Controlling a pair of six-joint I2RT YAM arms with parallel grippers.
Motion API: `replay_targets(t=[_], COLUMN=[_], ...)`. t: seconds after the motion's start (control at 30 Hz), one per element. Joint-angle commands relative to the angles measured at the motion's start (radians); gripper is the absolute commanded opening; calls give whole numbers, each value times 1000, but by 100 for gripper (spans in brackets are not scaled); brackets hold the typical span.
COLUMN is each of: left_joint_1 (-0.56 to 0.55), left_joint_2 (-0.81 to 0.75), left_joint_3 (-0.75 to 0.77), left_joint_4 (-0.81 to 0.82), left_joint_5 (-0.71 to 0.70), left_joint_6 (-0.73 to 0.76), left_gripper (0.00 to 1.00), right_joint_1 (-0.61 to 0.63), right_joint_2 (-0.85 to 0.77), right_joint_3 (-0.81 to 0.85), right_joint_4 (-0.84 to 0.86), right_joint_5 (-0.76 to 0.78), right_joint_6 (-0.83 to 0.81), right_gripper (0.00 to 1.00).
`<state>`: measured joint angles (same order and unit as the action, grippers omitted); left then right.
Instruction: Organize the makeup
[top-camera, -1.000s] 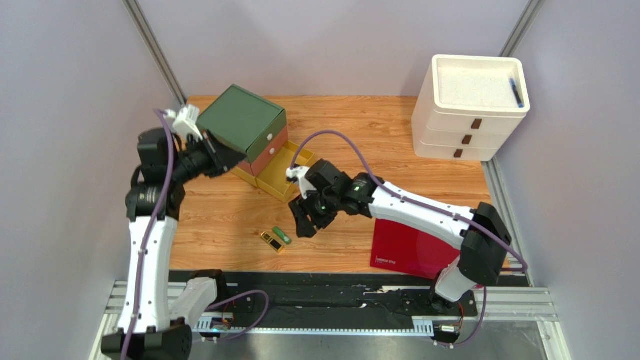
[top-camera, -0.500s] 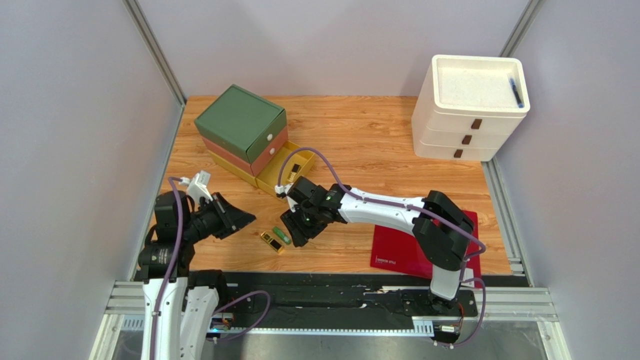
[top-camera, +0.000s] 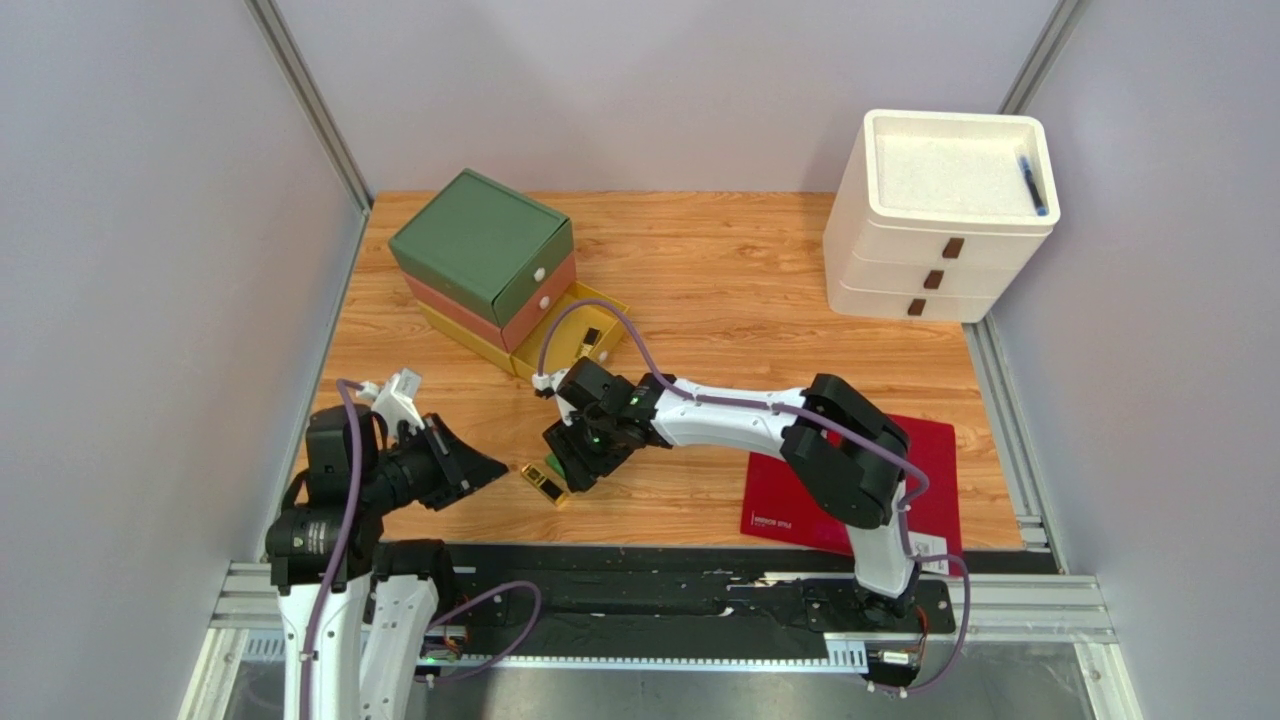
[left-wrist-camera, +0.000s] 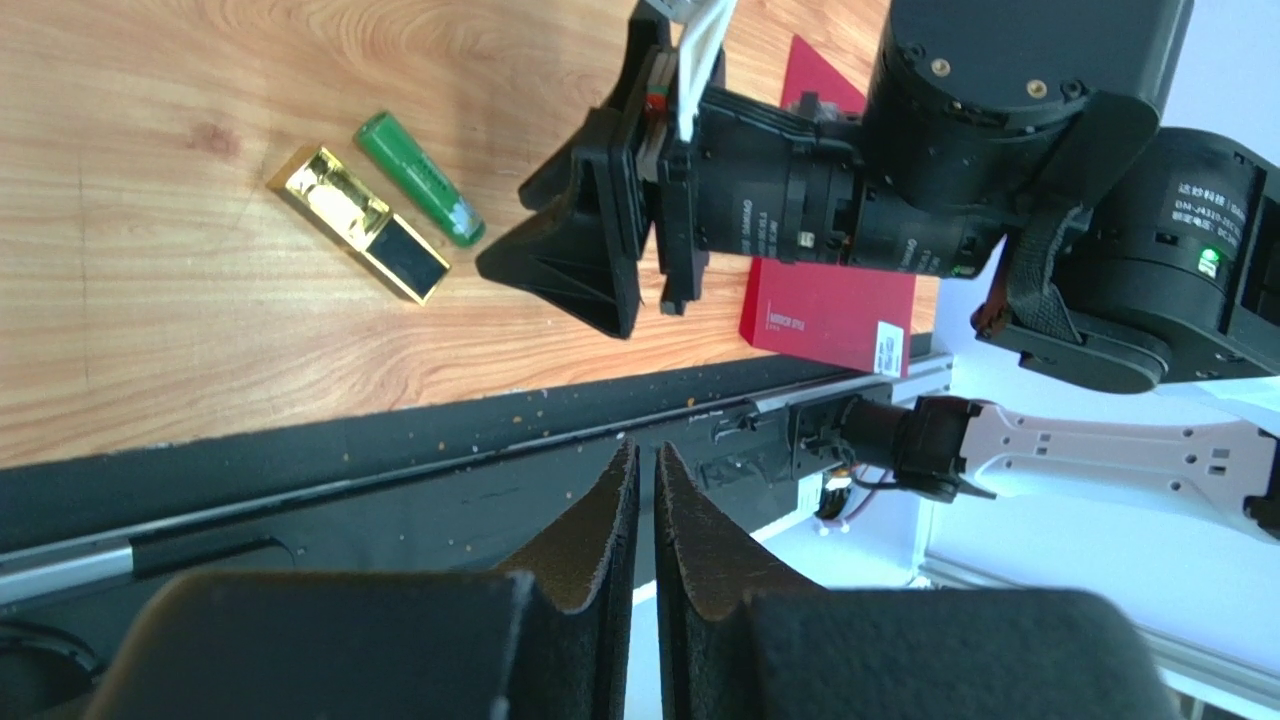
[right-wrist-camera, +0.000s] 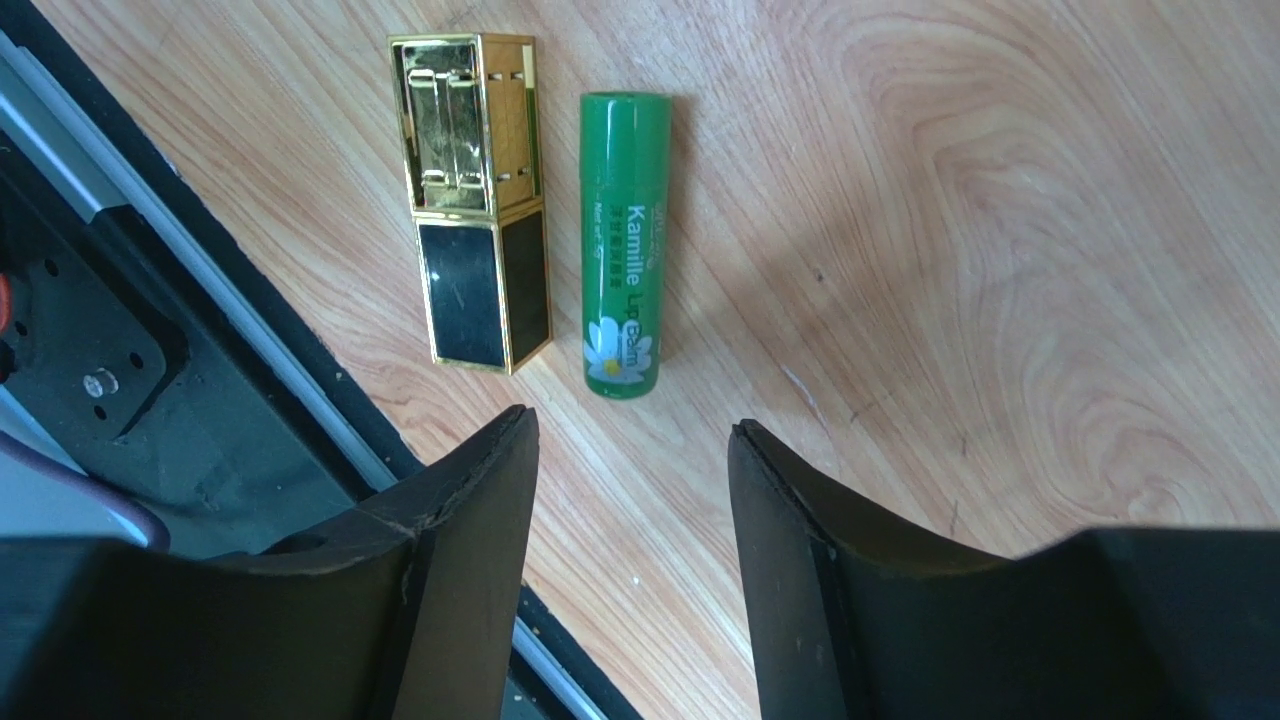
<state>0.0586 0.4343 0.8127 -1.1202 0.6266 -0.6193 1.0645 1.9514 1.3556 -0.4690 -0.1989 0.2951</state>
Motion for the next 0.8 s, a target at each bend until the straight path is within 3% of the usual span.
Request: replay_targets(t=[0.0,0.23,0.33,0.37,0.47,0.77], left_joint_1=[0,0,0,0,-2,0], left_joint_2=[-23,-61,-94,-101,-106,-17], left_joint_3=[29,60,72,72,57,-1], left_joint_4=[-55,-89,-104,-107,-113,-47], left_joint_5=[-8,-16,-37,-39,-42,-10], left_joint_6=[-25,-62,-91,-97,-103,-53], left_gripper=[13,12,12,12,12,13], right_joint_1=[9,18,18,18,18,14], right_joint_2=[41,69,58,57,41,-170], right_joint_3=[57,47,28,17,4,-30], right_joint_4=[55,108,119,122,118,55], right_joint_5=[-13,-4,13,19,19,61], right_joint_6=[-4,19,10,4,-19,-53], right_gripper=[53,45,29,18,0,0])
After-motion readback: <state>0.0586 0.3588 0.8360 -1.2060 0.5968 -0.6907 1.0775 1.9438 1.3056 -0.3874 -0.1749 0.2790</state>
